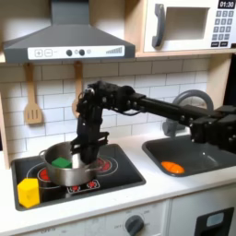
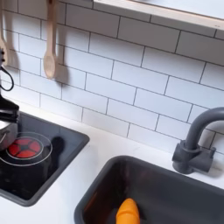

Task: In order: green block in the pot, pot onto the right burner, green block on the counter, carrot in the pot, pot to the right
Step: 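Slide the pot onto the right burner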

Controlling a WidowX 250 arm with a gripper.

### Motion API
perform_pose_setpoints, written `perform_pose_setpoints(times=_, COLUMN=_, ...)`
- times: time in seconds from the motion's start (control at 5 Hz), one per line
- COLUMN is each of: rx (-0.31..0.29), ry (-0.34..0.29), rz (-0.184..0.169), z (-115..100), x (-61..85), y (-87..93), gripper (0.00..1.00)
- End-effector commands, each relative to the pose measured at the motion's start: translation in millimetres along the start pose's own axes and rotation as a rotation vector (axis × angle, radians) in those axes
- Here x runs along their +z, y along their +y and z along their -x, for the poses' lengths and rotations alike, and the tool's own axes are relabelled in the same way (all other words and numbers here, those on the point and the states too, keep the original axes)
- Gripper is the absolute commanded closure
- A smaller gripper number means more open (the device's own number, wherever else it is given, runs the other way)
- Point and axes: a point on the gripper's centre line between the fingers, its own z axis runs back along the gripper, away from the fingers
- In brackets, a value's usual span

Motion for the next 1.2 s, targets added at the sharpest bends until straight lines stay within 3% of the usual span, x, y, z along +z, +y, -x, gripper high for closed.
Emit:
perform_pose_setpoints(times=0.0, rx=-0.068, ry=0.004, rz=0.019, z=13, x=4.5, y=-23.7, gripper=1.0)
perform_pose_setpoints(times=0.6, rx=-0.124, ry=-0.017, rz=0.033, z=29, x=16.0, y=-45.6, gripper=1.0)
perform_pose_setpoints(times=0.8, rx=-0.07, ry=-0.065, rz=-0.037, z=33, x=27.2, y=-42.9, gripper=0.0)
perform_pose_setpoints(times=1.0, rx=-0.045, ry=-0.137, rz=-0.026, z=27, x=47.0, y=-48.2, gripper=0.0)
